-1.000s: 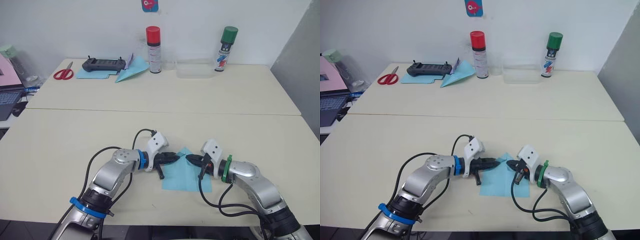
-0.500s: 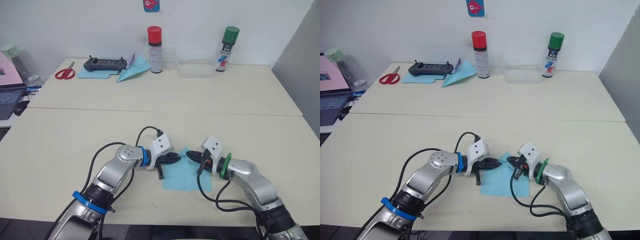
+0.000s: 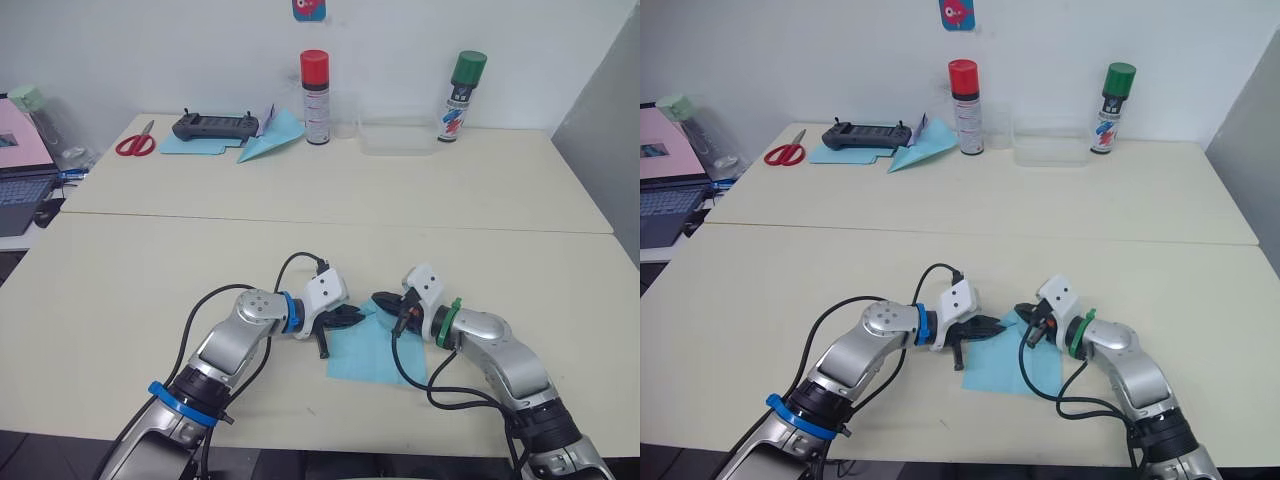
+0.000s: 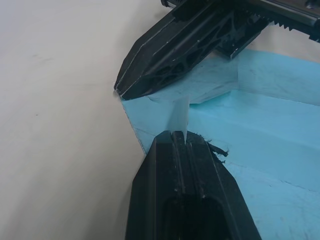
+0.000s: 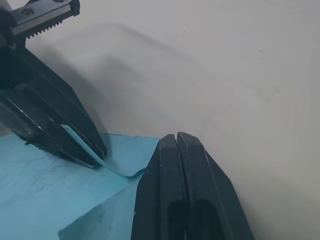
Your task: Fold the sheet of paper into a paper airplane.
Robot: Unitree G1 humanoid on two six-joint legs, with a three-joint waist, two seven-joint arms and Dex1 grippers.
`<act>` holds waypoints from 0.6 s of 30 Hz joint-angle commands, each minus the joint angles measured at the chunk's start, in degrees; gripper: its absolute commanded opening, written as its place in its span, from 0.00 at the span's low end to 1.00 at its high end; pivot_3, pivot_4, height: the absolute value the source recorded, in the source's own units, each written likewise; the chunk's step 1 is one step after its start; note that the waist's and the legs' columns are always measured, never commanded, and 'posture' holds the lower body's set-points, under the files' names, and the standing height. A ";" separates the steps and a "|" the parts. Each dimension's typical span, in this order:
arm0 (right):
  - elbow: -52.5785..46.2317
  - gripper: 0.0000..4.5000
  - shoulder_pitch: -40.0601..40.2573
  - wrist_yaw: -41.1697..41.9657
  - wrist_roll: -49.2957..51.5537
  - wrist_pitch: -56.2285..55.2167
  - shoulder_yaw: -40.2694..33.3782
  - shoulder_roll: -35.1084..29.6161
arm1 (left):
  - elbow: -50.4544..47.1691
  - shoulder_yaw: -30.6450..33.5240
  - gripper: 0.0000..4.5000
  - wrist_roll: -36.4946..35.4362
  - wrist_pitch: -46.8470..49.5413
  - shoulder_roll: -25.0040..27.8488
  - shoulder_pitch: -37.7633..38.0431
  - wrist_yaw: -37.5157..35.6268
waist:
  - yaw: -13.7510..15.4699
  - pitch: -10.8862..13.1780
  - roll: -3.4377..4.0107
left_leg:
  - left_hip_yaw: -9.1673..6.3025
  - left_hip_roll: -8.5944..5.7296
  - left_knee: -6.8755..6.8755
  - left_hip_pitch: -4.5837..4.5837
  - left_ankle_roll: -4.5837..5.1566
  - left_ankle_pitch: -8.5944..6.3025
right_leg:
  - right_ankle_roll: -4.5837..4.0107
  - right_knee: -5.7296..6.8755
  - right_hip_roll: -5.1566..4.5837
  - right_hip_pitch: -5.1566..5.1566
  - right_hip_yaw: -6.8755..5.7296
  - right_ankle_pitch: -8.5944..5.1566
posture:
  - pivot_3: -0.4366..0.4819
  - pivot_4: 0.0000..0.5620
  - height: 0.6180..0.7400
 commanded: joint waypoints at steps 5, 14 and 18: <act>1.05 0.00 0.32 1.20 -1.89 1.09 2.60 -0.46 | 1.00 -0.65 0.01 2.31 -0.20 0.29 -0.22 0.79 | 0.03 0.00 0.00 | 0.00 0.00 0.00 0.02 0.00 0.00 | 0.00 0.01 0.00 0.01 0.00 0.00 | 0.48 0.27 1.00; 0.58 0.00 1.09 1.84 -1.93 1.75 2.39 -0.38 | 0.58 -0.54 0.01 2.36 -2.04 0.27 -0.83 -1.23 | 0.10 -0.01 0.00 | 0.00 0.00 0.00 0.03 0.00 0.00 | 0.00 0.01 0.00 0.03 0.00 0.00 | 0.48 0.27 1.00; 0.93 0.00 1.22 1.81 -2.51 1.58 2.75 -0.62 | -2.24 0.52 0.23 -0.75 0.74 1.24 -0.50 -4.51 | 0.04 0.00 0.00 | 0.00 0.01 -0.01 0.02 0.00 0.00 | -0.01 0.01 0.01 0.01 -0.01 0.00 | 0.48 0.27 1.00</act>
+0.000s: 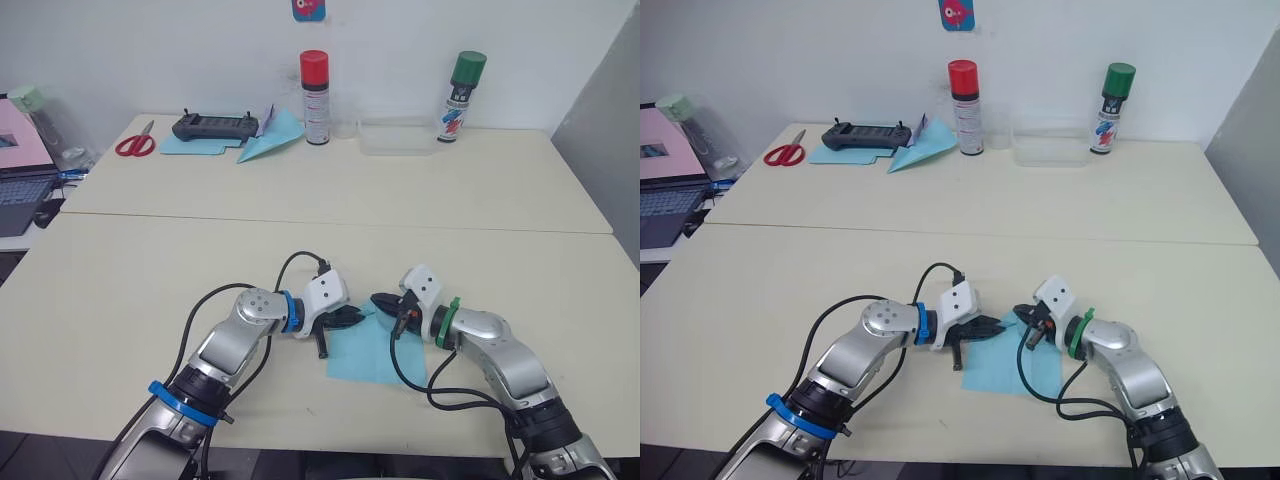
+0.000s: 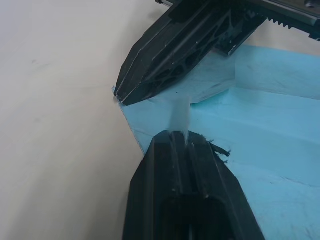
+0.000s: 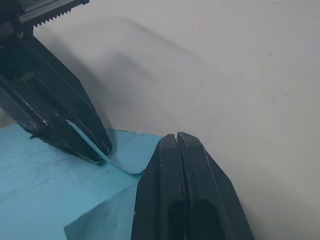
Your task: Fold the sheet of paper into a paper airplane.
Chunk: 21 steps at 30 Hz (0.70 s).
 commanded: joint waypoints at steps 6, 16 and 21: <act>1.40 0.00 1.60 1.06 -1.03 1.52 2.58 -0.51 | -5.34 2.86 0.65 -4.57 6.05 2.70 -0.78 -3.37 | -0.15 0.01 0.01 | -0.02 0.02 -0.02 -0.04 0.00 0.00 | -0.02 0.00 0.01 -0.03 -0.03 -0.01 | 0.48 0.27 1.00; 2.54 0.00 1.53 1.21 -1.34 0.60 3.27 0.00 | -4.51 14.61 0.86 -13.26 13.80 0.58 -4.13 1.26 | -0.16 0.01 0.00 | -0.06 0.03 -0.01 -0.05 0.00 0.00 | -0.02 0.01 0.01 -0.04 -0.07 -0.01 | 0.48 0.27 1.00; 2.82 0.00 1.62 1.25 -1.38 0.27 3.22 -0.18 | -6.45 12.84 0.52 -12.75 13.68 -2.09 -2.00 3.63 | -0.38 0.01 0.01 | -0.02 0.03 -0.02 -0.04 0.00 -0.01 | 0.00 -0.03 0.01 -0.02 -0.04 -0.02 | 0.48 0.27 1.00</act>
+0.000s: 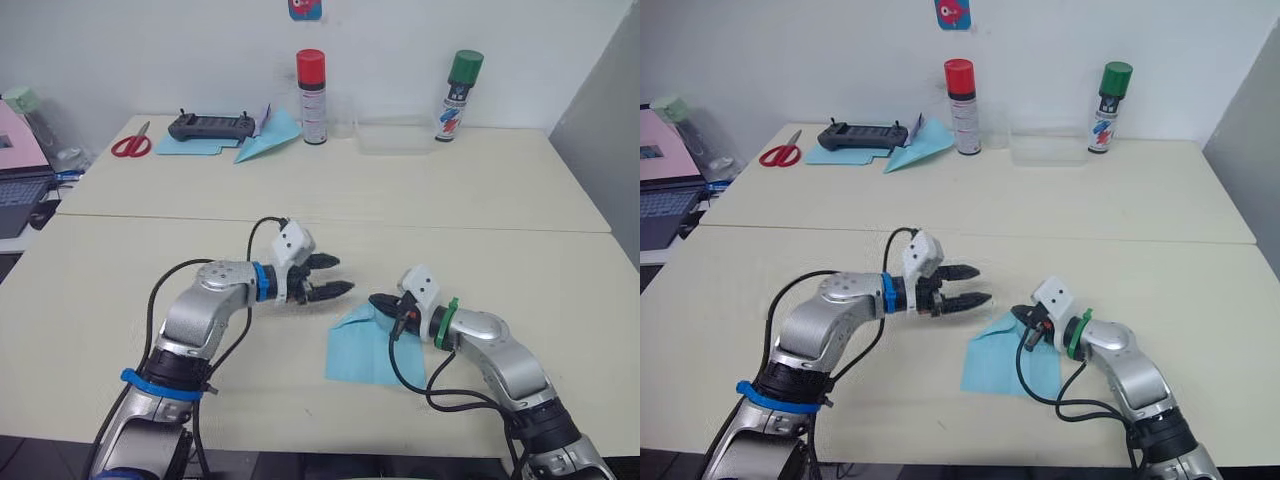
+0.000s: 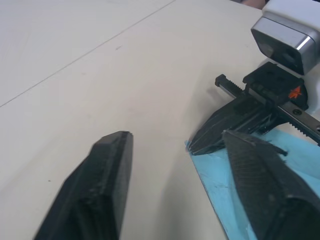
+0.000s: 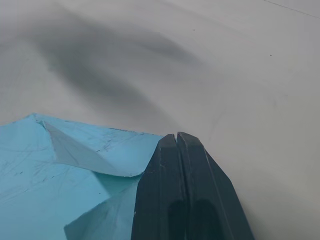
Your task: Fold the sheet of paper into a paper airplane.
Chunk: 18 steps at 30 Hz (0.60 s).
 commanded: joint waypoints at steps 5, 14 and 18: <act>2.42 0.00 1.47 0.94 -1.26 1.40 2.57 -0.22 | -1.75 -4.14 0.19 1.55 -1.97 -3.40 2.38 3.42 | 0.03 0.01 -0.02 | -0.04 0.00 0.01 0.01 0.00 0.00 | -0.01 0.06 0.01 -0.01 -0.02 0.00 | 0.48 0.27 1.00; 2.57 0.00 1.53 0.83 -1.47 1.26 2.66 -0.31 | -0.42 -12.94 0.01 9.11 -6.54 -0.25 5.95 3.05 | 0.08 -0.02 -0.04 | -0.05 0.00 0.01 0.02 0.00 0.00 | -0.01 0.03 0.01 0.02 -0.03 0.00 | 0.48 0.27 1.00; 2.34 0.00 1.76 0.79 -1.54 1.38 2.73 -0.41 | -0.69 -13.38 0.01 10.09 -7.15 1.65 7.18 2.18 | -0.01 -0.03 -0.03 | -0.02 0.00 0.01 0.08 0.00 0.00 | -0.01 0.04 0.01 0.06 0.00 0.00 | 0.48 0.27 1.00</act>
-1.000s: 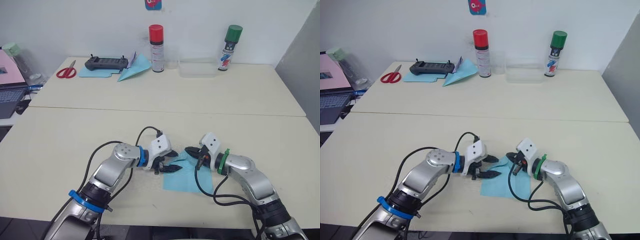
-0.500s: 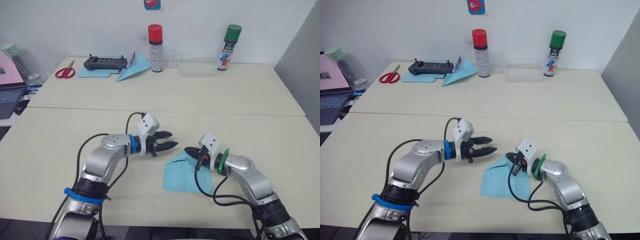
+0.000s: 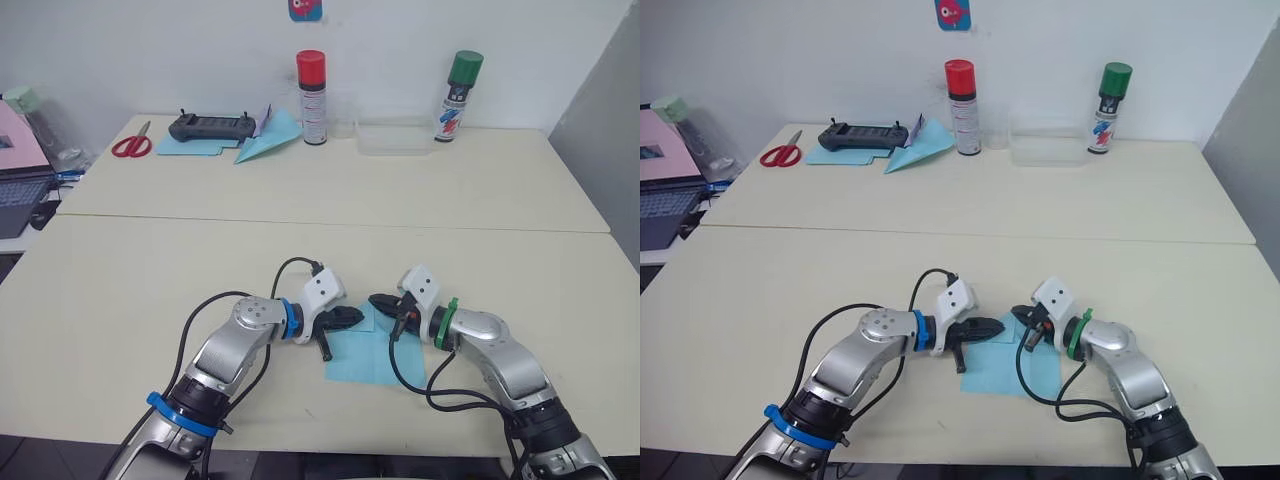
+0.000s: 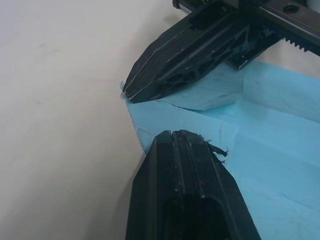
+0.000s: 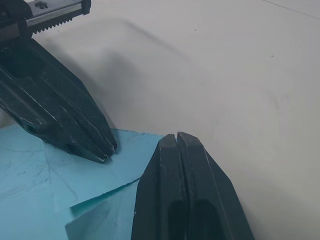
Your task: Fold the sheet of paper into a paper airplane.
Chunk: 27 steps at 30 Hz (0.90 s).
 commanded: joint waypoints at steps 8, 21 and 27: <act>2.26 0.00 1.74 0.64 -1.37 1.65 2.43 -0.48 | -1.94 1.93 0.01 0.37 -0.07 6.54 5.61 -1.77 | -0.29 -0.06 0.05 | -0.01 0.03 -0.03 0.03 0.00 0.00 | -0.03 0.00 0.00 0.00 -0.01 -0.02 | 0.48 0.27 1.00; 3.01 0.00 1.37 1.09 -1.49 0.89 2.82 -0.65 | -9.65 11.49 0.01 -10.69 7.49 5.61 2.98 -0.63 | -0.28 -0.08 0.04 | -0.01 0.04 -0.03 0.02 0.00 0.00 | -0.05 0.02 0.01 0.00 -0.03 -0.03 | 0.48 0.27 1.00; 3.34 0.00 0.54 1.05 -1.36 0.80 2.57 -0.18 | -9.36 5.53 0.01 -6.73 5.26 5.64 2.30 -1.26 | -0.43 -0.08 0.04 | 0.04 0.03 -0.03 0.03 0.00 -0.01 | -0.04 0.00 0.00 0.00 0.01 -0.03 | 0.48 0.27 1.00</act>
